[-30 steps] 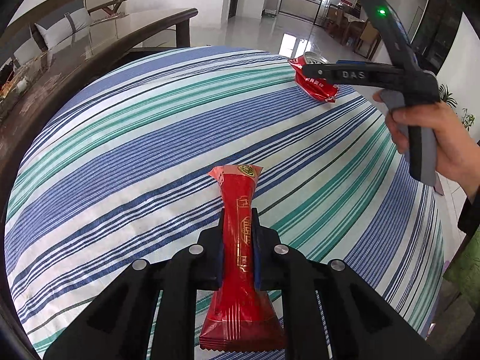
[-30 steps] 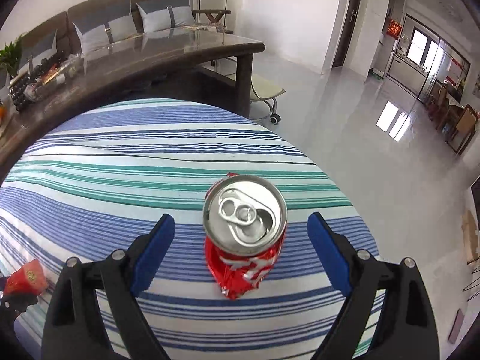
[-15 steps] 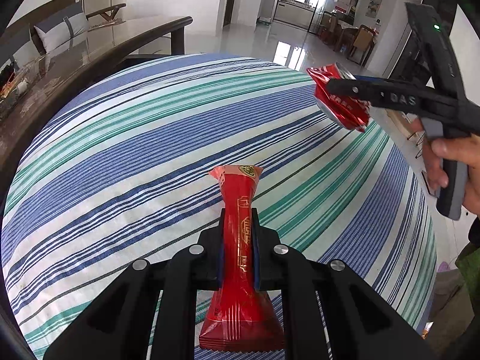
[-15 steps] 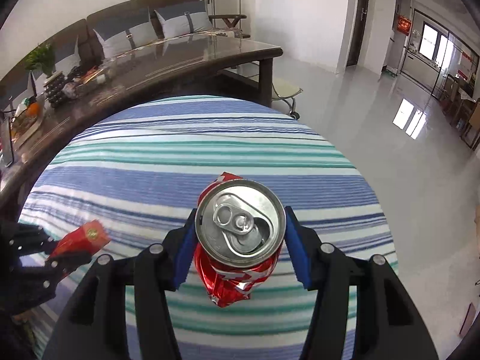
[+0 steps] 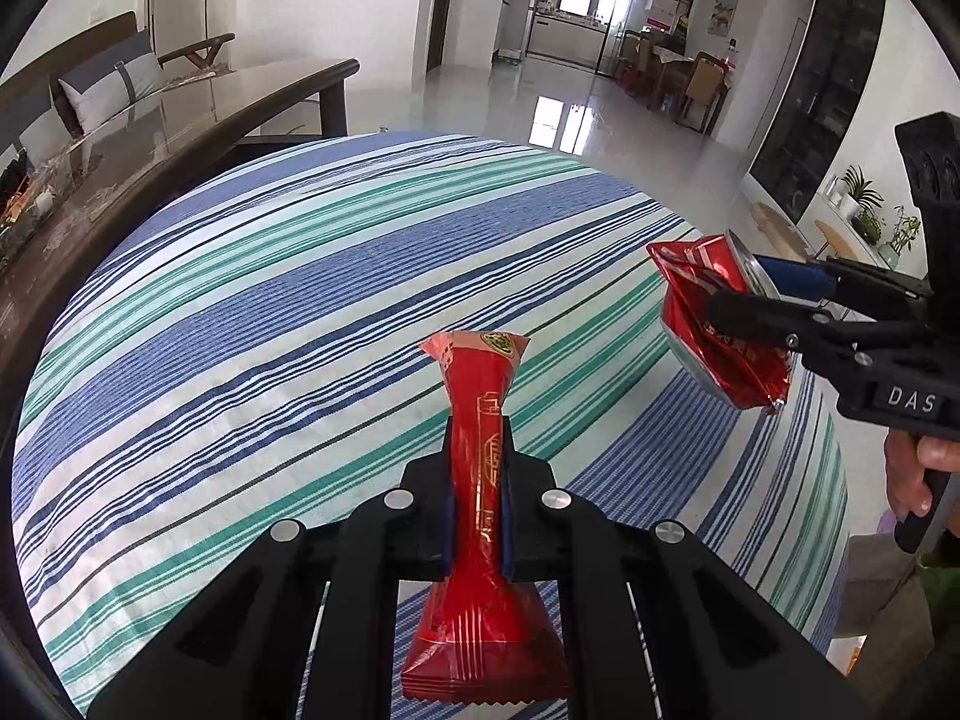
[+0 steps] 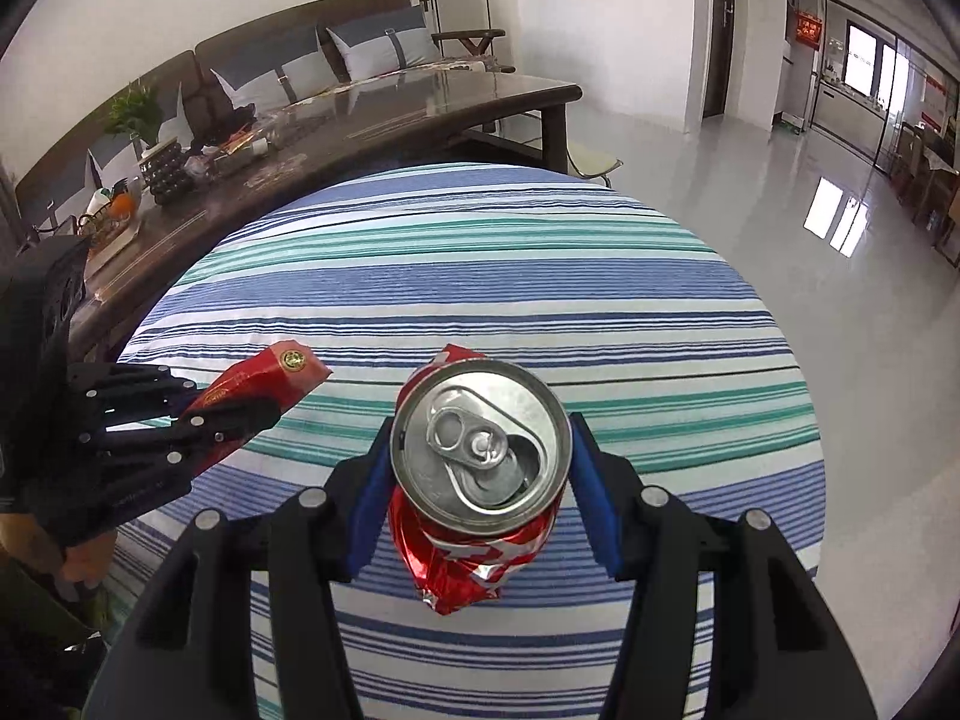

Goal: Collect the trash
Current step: 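Carry the red wrapper and soda can to the wastebasket and open both tools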

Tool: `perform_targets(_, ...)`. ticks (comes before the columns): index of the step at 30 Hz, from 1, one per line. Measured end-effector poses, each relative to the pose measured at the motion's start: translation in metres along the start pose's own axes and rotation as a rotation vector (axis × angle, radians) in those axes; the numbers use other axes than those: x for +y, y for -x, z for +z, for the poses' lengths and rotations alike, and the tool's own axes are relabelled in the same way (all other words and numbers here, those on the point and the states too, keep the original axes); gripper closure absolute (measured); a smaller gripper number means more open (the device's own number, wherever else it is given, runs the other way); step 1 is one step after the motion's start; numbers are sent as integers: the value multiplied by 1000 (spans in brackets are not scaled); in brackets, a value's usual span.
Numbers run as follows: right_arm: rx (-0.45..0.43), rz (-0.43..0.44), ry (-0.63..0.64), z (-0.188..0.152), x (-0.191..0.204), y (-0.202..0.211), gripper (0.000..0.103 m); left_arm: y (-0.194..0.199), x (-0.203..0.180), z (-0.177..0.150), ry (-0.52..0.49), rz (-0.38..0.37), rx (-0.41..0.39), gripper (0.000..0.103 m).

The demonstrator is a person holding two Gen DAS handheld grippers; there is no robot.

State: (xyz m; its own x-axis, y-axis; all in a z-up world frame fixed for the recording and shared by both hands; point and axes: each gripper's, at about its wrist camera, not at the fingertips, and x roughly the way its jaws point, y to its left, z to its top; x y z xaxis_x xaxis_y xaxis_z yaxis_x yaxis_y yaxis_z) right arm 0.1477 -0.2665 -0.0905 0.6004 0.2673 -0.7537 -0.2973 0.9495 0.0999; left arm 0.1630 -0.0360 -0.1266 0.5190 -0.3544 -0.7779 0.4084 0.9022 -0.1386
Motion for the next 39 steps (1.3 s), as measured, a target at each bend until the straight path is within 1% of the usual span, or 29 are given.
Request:
perform_targets(4,-21,-5,-48,-15,-12,20,50,7,-19,0,-17,-63,1,95)
perform_targets(6,-38,-17,-88,-24,-25,35,49,10,-33,1,-40,-100,2,96)
perform_targets(10,-75,-53,-193,-51,-62,74,50,14,-77,7,-96,-180,4,96)
perform_targets(13,-95,-116,-265,-79,-96,106,50,14,-119,13,-151,-253,12,97)
perform_targets(16,-90,-197,-346,-116,-137,133,50,8,-170,13,-208,-332,37,97)
perform_targets(21,-60,-298,-474,-175,-198,157,50,-8,-262,4,-309,-418,92,97)
perform_targets(26,-26,-334,-612,-229,-251,155,50,-38,-345,-17,-379,-448,161,97)
perform_targets(29,-19,-331,-706,-257,-278,148,49,-69,-378,-27,-395,-443,215,97)
perform_targets(33,-10,-311,-815,-288,-310,138,49,-120,-406,-41,-390,-429,294,97)
perform_targets(36,-15,-286,-894,-303,-326,126,49,-154,-417,-51,-383,-417,321,96)
perform_targets(37,-18,-274,-922,-307,-331,122,41,-166,-420,-54,-376,-417,330,94)
perform_targets(38,-19,-273,-955,-314,-339,119,21,-178,-423,-56,-369,-416,341,92)
perform_targets(39,-28,-275,-981,-319,-343,118,15,-191,-426,-57,-362,-409,354,80)
